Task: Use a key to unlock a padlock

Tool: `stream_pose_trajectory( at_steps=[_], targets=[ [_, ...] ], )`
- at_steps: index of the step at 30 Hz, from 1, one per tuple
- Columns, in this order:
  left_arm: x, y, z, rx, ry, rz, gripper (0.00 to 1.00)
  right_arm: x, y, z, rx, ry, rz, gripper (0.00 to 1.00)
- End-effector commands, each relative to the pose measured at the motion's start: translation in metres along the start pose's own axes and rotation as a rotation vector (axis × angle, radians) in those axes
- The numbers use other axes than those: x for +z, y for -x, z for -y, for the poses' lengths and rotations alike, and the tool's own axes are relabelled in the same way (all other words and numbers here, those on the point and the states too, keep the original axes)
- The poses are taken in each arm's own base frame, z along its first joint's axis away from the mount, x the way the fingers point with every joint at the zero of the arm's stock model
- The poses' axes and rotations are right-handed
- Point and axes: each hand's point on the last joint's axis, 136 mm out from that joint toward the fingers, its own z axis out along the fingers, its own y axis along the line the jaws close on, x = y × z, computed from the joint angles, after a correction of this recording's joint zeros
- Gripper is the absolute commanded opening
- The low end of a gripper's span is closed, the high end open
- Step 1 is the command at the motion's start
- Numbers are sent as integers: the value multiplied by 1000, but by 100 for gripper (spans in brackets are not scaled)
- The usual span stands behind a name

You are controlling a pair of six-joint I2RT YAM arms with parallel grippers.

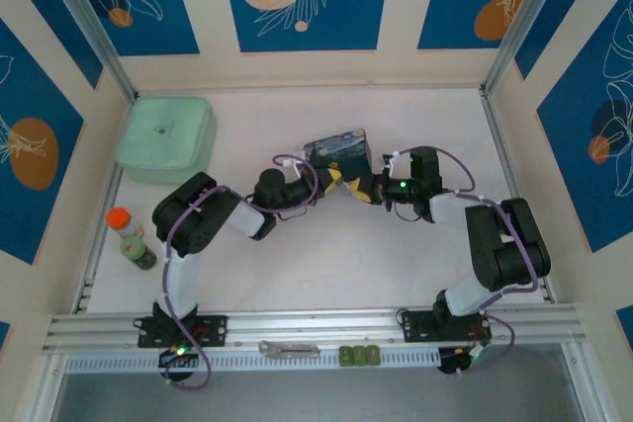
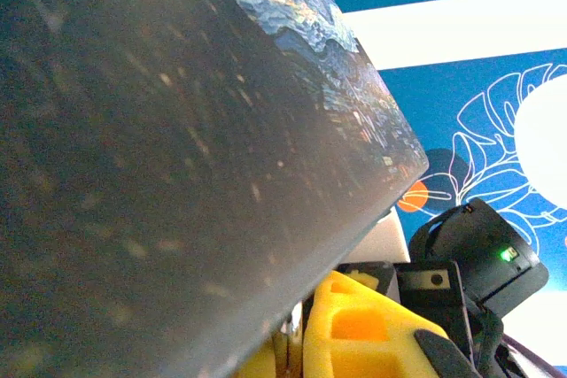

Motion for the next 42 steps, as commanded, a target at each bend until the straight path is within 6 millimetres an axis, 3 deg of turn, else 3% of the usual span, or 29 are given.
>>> stream_pose_trajectory(
  at_steps=[1, 7, 13, 21, 28, 42],
  targets=[
    [6, -49, 45, 45, -160, -200, 0, 12, 0, -11, -175, 15, 6, 0],
    [6, -49, 46, 32, -146, -209, 0, 5, 0, -12, -261, 29, 13, 0],
    [6, -48, 46, 36, -135, -214, 0, -10, 6, -4, -256, 28, 42, 0],
    [6, -49, 51, 42, -139, -229, 0, -14, 12, -2, -231, 26, 45, 0],
    [4, -43, 47, 50, -131, -229, 0, -18, 1, -1, -197, 87, -40, 0],
    [3, -37, 43, 44, -143, -233, 0, -24, 0, 6, -95, 164, -71, 0]
  ],
)
